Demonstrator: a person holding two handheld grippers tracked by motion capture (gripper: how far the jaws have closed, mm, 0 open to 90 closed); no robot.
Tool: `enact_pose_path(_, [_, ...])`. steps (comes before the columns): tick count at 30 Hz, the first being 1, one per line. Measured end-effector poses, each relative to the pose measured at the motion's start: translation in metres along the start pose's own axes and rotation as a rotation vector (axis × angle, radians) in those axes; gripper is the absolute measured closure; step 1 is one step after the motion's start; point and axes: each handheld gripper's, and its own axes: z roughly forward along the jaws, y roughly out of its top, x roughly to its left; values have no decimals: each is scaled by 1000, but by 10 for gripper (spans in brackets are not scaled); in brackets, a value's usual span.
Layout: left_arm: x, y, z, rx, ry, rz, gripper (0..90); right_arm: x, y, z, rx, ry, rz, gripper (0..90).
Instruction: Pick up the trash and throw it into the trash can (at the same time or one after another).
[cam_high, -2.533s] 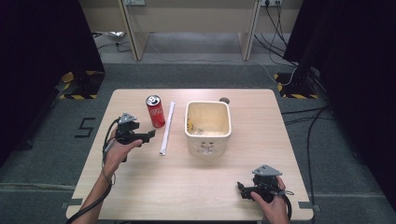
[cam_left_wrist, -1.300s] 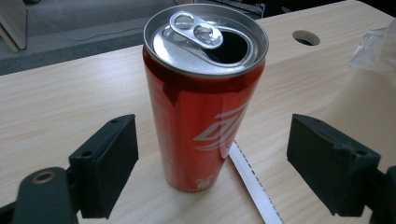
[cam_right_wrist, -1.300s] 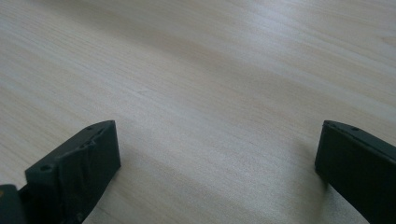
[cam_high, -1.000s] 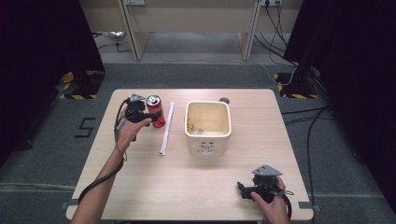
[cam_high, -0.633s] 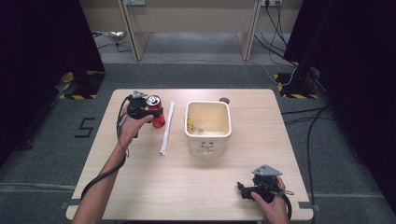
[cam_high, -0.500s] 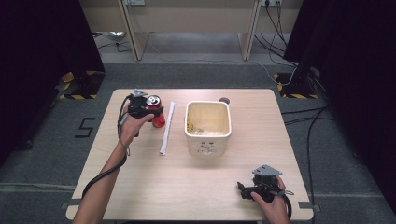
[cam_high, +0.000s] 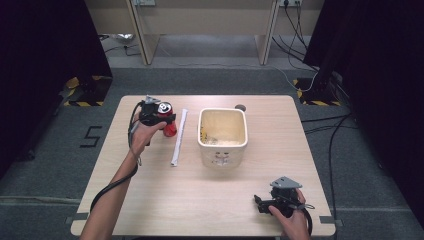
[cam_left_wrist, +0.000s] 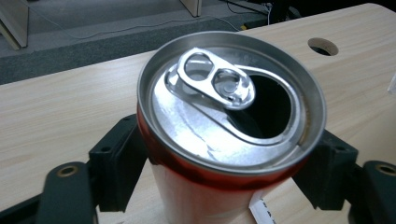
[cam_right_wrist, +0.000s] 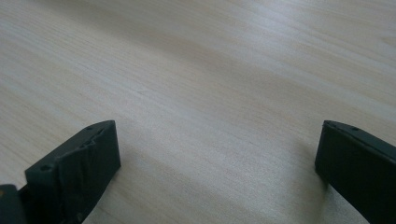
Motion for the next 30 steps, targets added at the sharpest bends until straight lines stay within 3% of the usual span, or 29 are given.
enact_pose_path(14, [1,-7,4,-9,13,24,337,0,0,0,0,0,-2,3])
enact_pose_path(21, [-4,1,-13,-14,7,69,341,0,0,0,1,0,-1,3])
enact_pose_path(30, [-14,9,-33,-15,-44,92,342,0,0,0,1,0,-1,3])
